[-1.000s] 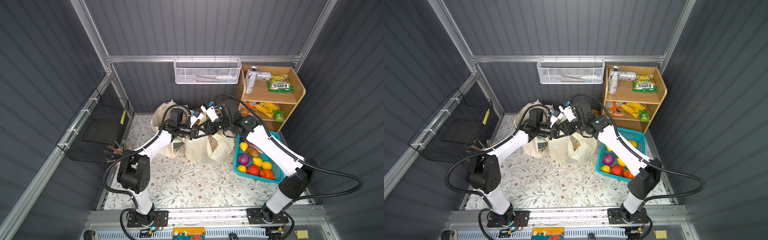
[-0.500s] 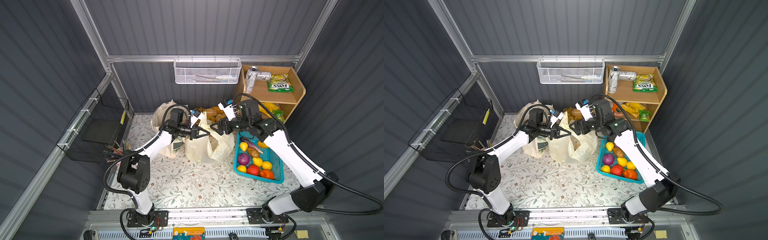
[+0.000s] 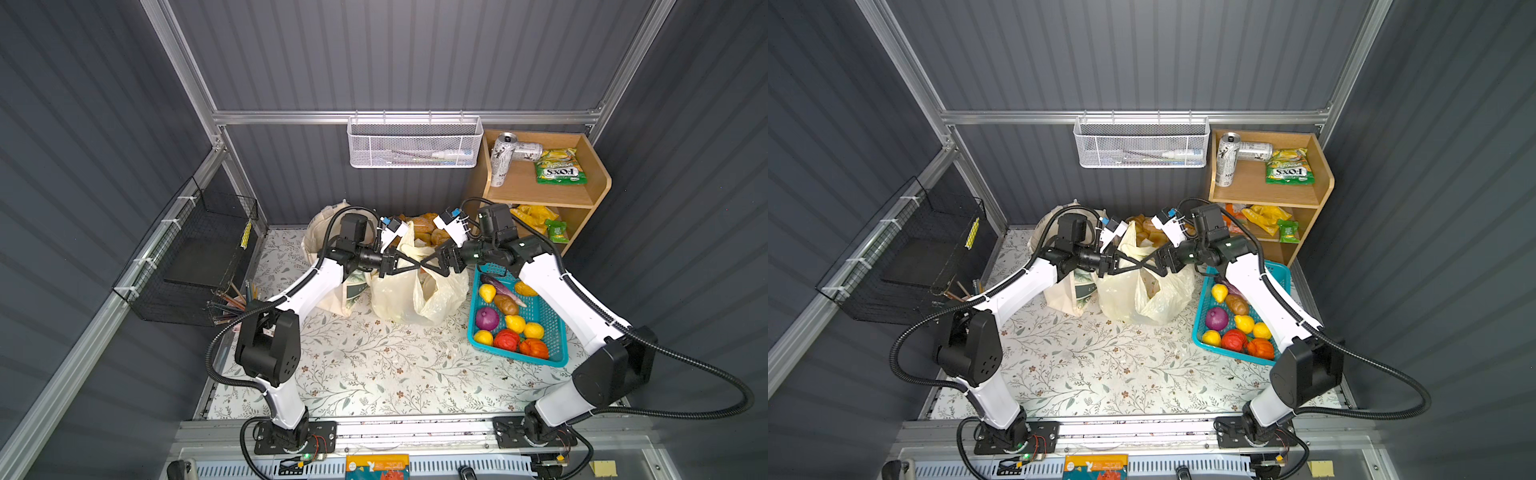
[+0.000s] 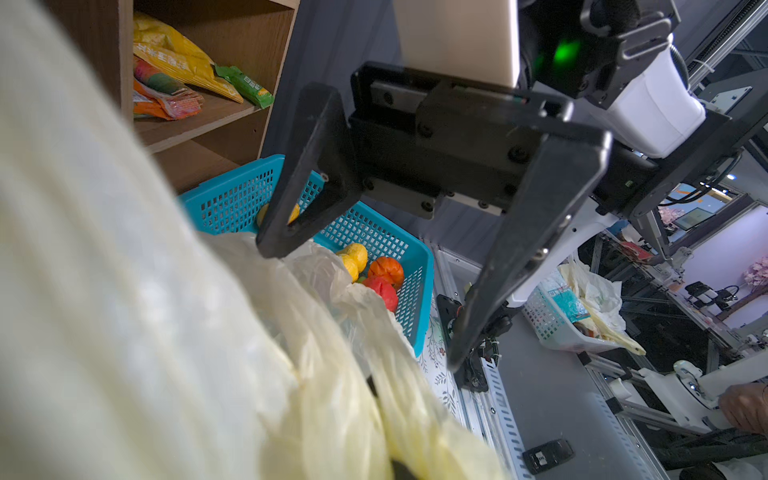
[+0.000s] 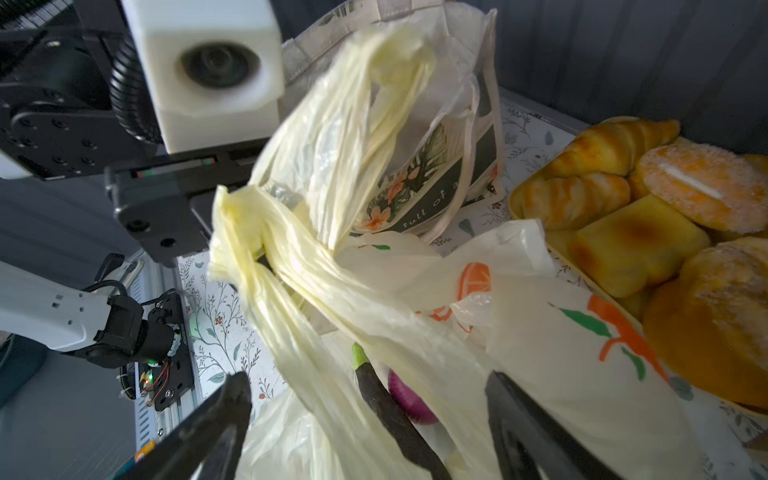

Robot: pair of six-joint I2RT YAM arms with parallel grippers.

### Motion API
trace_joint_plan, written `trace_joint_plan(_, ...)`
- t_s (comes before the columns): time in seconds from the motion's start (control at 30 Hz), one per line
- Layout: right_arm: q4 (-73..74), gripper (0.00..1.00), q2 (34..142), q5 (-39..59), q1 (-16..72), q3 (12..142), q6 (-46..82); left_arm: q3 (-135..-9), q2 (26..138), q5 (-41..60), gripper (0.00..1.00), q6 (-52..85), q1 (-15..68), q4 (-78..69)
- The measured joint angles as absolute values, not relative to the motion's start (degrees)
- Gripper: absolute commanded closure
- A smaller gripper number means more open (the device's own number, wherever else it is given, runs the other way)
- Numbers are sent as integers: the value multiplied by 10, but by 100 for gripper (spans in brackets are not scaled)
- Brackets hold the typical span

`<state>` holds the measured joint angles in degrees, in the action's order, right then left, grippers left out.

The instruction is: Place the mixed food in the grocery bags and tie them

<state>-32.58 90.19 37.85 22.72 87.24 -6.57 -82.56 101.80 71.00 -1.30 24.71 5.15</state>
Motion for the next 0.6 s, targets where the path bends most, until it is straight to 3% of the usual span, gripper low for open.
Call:
trace_joint_plan(0.13, -325, 21, 907, 383, 229, 852, -77, -826, 1021, 714, 100, -16, 247, 57)
trace_joint_plan(0.2, -322, 30, 907, 384, 230, 841, -81, -827, 1024, 717, 100, -19, 247, 62)
trace_joint_plan(0.33, -311, 65, 907, 382, 231, 820, -84, -835, 1032, 721, 100, -28, 247, 77)
trace_joint_plan(0.5, -294, 100, 906, 382, 232, 814, -72, -840, 1036, 722, 100, -39, 247, 90)
trace_joint_plan(0.6, -284, 100, 906, 378, 236, 813, -63, -840, 1036, 721, 96, -42, 247, 93)
